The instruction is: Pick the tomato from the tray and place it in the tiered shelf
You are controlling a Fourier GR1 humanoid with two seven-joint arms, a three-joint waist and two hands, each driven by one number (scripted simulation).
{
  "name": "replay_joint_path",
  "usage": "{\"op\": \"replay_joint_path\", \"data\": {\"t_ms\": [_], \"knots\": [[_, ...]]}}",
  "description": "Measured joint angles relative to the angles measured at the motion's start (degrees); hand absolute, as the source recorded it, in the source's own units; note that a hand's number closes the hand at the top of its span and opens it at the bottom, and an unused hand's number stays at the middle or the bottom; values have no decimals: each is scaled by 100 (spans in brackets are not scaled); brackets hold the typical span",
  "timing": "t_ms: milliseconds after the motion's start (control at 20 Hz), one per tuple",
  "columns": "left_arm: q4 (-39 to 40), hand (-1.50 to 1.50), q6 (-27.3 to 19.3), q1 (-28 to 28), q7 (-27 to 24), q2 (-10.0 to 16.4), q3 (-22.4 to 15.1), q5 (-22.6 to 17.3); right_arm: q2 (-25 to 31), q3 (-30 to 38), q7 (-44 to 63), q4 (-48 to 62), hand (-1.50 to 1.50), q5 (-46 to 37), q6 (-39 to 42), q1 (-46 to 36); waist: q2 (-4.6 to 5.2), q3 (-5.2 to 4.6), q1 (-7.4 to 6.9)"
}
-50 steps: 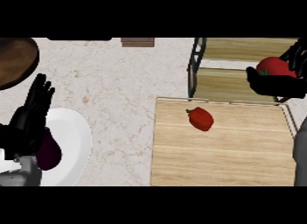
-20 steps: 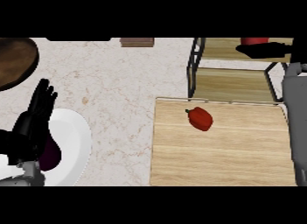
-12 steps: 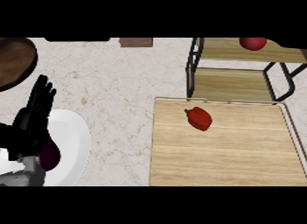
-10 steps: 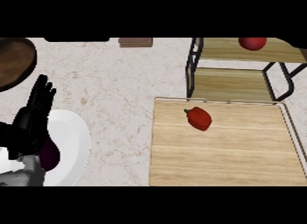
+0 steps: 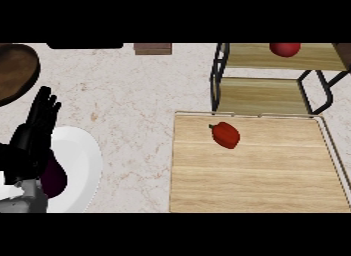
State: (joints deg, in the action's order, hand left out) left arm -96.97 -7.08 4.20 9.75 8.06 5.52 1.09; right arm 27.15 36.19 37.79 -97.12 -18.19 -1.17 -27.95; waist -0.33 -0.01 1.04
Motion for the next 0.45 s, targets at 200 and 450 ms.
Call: {"op": "replay_joint_path", "data": {"t_ms": [200,450], "knots": [[1,0,-3,-133,-149,-52,-32,55,370,679,-103,-189,-150,844,577,518,7,1,-17],[-156,0,-5,-75,50,-57,-47,70,663,1353,-413,-203,-150,1663,1127,1129,15,2,-45]]}}
